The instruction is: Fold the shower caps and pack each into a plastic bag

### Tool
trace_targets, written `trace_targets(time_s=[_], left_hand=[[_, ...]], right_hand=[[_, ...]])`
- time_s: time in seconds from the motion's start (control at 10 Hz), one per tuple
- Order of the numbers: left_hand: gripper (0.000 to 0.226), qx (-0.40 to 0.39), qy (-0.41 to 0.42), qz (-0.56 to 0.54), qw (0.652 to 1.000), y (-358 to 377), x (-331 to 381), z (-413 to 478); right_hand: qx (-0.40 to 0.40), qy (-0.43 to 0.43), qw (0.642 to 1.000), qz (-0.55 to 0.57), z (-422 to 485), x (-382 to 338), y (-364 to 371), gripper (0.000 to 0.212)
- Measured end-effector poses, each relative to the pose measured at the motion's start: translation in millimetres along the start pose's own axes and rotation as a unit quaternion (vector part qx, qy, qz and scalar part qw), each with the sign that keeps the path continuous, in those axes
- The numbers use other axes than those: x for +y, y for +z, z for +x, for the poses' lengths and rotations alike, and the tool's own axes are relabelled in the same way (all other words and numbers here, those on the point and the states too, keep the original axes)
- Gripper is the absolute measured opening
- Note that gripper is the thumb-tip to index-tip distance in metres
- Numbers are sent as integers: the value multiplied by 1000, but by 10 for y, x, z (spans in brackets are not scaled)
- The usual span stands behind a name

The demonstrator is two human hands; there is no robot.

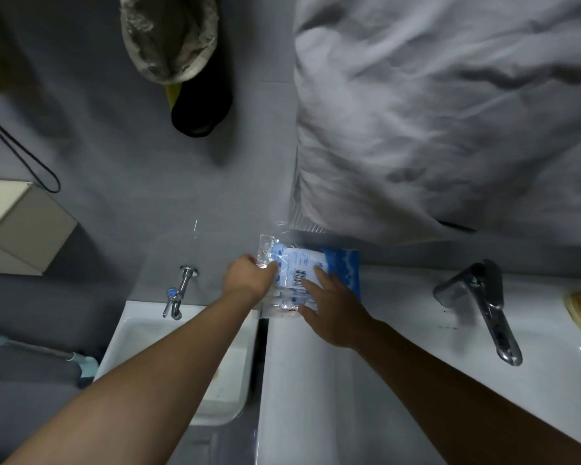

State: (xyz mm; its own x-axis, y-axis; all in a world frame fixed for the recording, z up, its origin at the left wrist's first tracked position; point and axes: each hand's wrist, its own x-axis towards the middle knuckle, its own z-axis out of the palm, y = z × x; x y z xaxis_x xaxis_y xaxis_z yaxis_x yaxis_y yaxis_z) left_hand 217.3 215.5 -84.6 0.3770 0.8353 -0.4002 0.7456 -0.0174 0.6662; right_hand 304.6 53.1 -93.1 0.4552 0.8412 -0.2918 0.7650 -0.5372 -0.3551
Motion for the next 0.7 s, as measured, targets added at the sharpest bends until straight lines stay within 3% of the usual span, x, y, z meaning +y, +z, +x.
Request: trace_targets(time_s=[0.4,0.5,0.6,0.7], left_hand=[[34,-76,-58,-136,986,-25,-222,-71],[39,-54,-70,-146,985,-109,-247,-140],[49,-30,-79,-142,986,-194,-332,-170],[44,-5,-97,-163,982,-323,-445,-295]], right_hand=[[1,-18,1000,1,-31,41,-23,65],[17,-16,1000,16,-66,43,-72,65],[54,-30,998,33,-107,89,-130,63],[139,-24,988,63,-281,180,-224,58]])
